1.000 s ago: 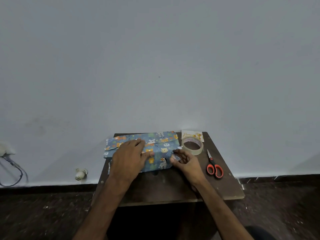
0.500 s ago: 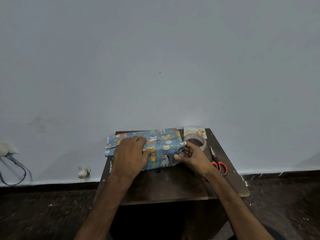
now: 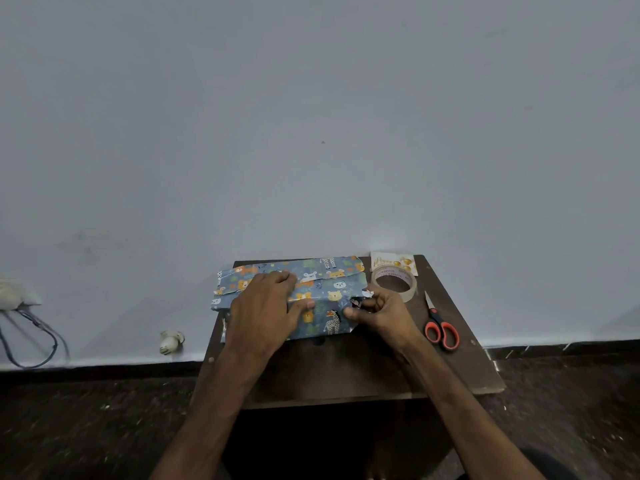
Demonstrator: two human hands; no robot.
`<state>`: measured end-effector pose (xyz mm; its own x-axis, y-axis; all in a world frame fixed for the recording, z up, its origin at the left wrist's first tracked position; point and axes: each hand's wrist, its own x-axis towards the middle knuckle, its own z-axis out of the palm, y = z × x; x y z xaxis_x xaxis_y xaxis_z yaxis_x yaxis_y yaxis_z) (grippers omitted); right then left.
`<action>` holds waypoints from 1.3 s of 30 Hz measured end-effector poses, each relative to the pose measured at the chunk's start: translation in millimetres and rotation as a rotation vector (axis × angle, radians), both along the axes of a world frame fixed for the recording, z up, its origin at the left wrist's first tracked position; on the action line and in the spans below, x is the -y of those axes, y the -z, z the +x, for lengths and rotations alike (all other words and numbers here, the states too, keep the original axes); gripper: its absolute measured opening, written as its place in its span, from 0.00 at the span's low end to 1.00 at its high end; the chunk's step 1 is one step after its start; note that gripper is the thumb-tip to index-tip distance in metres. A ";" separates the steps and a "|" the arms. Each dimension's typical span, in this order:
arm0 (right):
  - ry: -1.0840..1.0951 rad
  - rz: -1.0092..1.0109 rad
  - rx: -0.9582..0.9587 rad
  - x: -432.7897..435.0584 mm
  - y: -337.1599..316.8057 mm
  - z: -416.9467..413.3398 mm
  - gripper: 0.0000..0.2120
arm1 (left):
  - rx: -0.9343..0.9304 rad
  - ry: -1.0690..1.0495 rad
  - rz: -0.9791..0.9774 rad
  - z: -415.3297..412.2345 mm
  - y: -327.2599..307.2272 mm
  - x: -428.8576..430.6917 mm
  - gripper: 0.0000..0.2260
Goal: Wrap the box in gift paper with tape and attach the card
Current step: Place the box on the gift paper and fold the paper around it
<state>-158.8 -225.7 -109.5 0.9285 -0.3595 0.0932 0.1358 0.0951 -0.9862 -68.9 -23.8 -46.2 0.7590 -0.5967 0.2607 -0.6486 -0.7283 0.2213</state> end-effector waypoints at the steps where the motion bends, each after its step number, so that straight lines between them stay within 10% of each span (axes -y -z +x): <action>1: 0.007 -0.017 0.014 -0.2 -0.7 -0.4 0.20 | 0.000 -0.003 -0.003 -0.1 -0.4 -0.4 0.27; 39: 0.332 -0.210 0.046 -20.0 -4.4 -0.8 0.09 | 0.201 0.059 0.001 18.7 8.7 -2.7 0.35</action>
<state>-159.6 -205.7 -105.0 0.7583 -0.6079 0.2357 0.1700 -0.1646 -0.9716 -50.2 -21.1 -54.8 0.6554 -0.6389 0.4028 -0.7211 -0.6879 0.0821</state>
